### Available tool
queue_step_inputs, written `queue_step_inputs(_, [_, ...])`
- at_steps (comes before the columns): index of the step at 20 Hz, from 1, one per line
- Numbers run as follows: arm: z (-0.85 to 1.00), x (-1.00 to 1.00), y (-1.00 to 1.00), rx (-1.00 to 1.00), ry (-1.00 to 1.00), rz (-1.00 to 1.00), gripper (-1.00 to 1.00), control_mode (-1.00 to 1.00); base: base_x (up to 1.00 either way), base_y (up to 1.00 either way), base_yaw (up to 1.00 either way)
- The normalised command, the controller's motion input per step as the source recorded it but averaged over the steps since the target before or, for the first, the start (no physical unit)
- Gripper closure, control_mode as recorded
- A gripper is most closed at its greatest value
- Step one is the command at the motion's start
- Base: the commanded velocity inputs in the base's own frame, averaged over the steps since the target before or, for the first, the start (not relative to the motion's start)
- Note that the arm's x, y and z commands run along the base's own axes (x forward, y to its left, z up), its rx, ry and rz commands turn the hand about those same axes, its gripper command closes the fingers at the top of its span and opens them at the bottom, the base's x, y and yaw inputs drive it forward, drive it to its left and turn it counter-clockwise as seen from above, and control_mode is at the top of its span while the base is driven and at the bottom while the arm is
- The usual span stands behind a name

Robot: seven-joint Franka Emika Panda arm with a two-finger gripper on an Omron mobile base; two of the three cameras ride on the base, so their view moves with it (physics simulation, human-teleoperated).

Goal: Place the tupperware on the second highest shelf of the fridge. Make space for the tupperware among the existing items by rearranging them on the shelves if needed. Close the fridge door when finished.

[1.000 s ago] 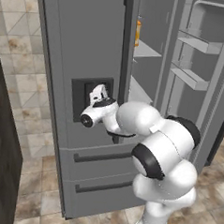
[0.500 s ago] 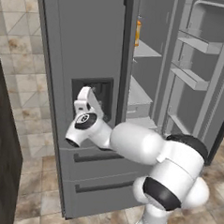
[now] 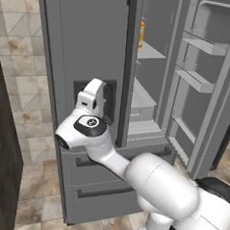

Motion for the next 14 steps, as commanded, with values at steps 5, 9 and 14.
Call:
queue_step_inputs(5, [0.44, -1.0, -0.14, 0.57, 0.02, 0.0, -1.0, -1.0, 0.0, 0.0, 0.0])
queue_step_inputs(9, [0.03, -0.88, -0.6, 0.74, -0.05, -0.06, -1.0, -1.0, 0.0, 0.0, 0.0])
queue_step_inputs(14, [0.0, -0.62, -0.98, 0.8, -0.1, -0.16, -1.0, -1.0, 0.0, 0.0, 0.0])
